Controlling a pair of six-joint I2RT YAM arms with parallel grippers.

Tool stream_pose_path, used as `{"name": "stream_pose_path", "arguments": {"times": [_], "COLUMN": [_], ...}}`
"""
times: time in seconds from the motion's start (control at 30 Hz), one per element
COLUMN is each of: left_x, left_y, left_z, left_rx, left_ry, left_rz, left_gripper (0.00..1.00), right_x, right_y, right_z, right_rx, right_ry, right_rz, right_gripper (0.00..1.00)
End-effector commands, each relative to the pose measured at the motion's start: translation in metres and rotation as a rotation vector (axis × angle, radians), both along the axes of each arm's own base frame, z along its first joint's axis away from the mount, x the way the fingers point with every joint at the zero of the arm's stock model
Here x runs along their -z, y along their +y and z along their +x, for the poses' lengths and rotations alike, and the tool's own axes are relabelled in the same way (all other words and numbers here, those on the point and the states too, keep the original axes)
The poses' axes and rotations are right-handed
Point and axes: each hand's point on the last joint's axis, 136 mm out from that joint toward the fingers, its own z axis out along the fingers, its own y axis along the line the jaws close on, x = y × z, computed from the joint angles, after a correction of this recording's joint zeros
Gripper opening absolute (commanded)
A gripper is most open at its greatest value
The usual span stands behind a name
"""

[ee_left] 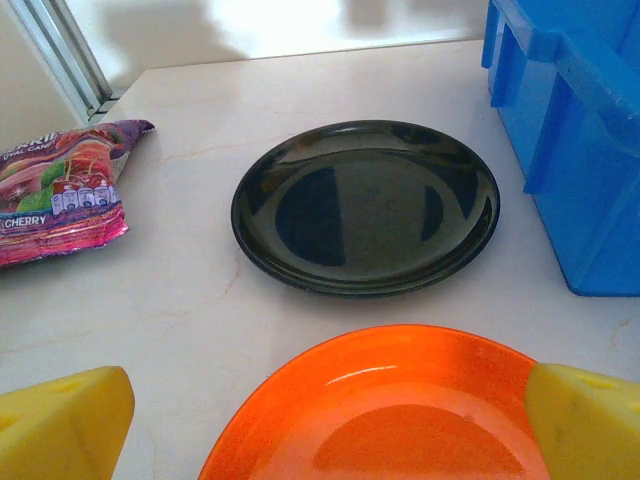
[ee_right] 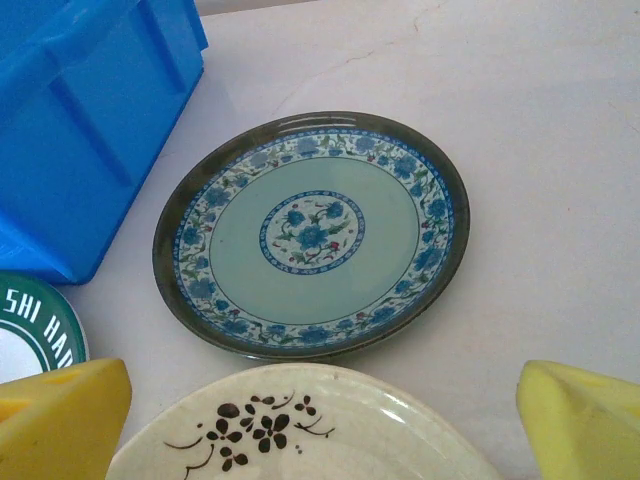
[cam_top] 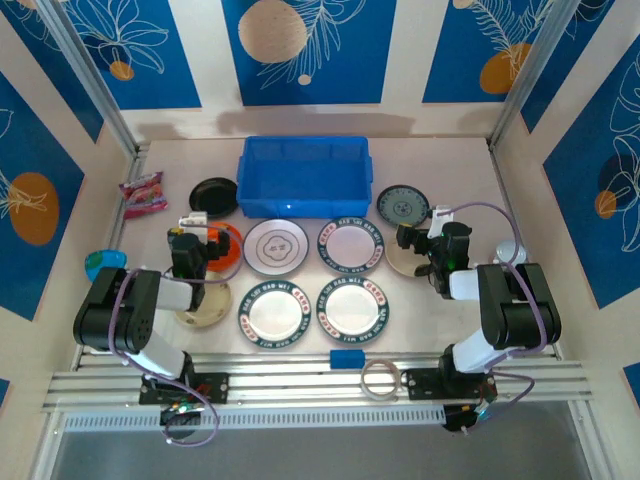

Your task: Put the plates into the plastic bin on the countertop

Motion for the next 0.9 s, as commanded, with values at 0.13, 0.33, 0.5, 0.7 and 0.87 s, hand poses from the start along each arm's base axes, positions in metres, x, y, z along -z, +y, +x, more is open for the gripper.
{"name": "stream_pose_path", "arguments": {"times": [0.13,0.33,0.5,0.7,0.87], "left_x": [-0.0038,-0.0037,-0.0026,-0.0025,-0.0025], "left_y": [0.0015,0.0018,-0.0047,-0.0051,-0.0043], "left_z": [0.0036,0.0039,0.0054,0.0056,0.0057], "left_rx": [0.006,0.006,0.044,0.045,0.043], "left_ry": [-0.013,-0.012,-0.001,-0.001,0.0], "left_rz": [-0.002,-0.001,-0.002,-0.003,-0.003], "left_gripper": [1.0,1.0,1.0,1.0,1.0], "right_x": [-0.0164,-0.0161,-0.0158,-0.0163,-0.0162], "right_y": [0.0019,0.002,0.0019,0.0019,0.0018], "right_z": [0.0078,0.0077,0.0078,0.0082,0.0081], "right_rx": [-0.019,-0.019,-0.019,-0.02,-0.021], "right_ry": [-0.051,-0.049,-0.048,-0.049,-0.048], "right_rz": [-0.013,-0.013,-0.013,-0.011,-0.009], "right_gripper": [0.99,0.99,0.99,0.99,0.99]}}
